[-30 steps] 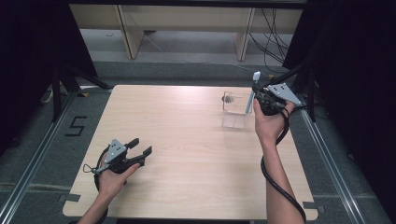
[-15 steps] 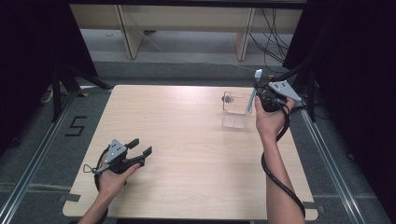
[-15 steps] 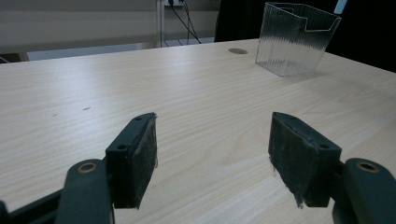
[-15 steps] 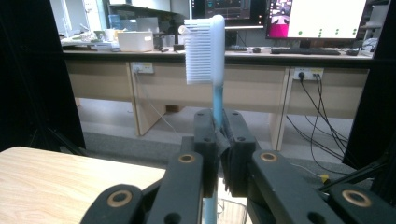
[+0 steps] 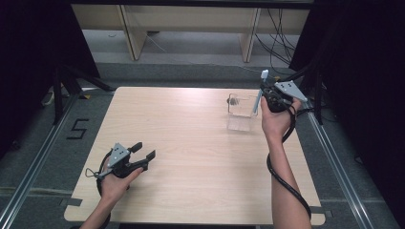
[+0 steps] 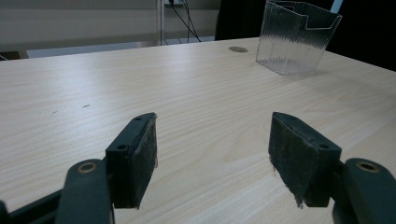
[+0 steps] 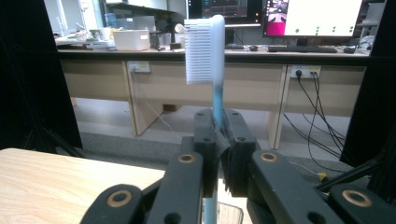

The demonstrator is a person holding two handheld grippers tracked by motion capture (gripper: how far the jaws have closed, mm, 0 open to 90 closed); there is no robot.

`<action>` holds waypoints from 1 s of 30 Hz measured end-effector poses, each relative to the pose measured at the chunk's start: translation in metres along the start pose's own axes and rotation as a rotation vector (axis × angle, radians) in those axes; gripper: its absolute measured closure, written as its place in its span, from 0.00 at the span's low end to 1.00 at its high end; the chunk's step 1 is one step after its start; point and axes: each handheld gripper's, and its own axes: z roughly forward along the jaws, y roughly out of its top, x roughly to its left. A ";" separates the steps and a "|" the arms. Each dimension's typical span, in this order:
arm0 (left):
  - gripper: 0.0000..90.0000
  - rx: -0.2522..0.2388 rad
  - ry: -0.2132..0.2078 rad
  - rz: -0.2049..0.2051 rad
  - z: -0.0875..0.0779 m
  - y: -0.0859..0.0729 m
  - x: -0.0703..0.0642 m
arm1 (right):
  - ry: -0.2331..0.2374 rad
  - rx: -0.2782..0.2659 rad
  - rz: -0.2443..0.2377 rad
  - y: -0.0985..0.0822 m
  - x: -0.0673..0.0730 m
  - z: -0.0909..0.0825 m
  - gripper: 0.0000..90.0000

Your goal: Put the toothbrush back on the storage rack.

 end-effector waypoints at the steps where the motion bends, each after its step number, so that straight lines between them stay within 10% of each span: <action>1: 0.36 -0.001 0.000 0.000 0.000 0.000 0.000 | -0.002 0.006 0.002 0.000 0.000 0.000 0.96; 30: 0.36 0.005 -0.004 -0.002 0.002 -0.002 0.000 | -0.020 0.033 0.004 -0.018 -0.004 0.004 0.95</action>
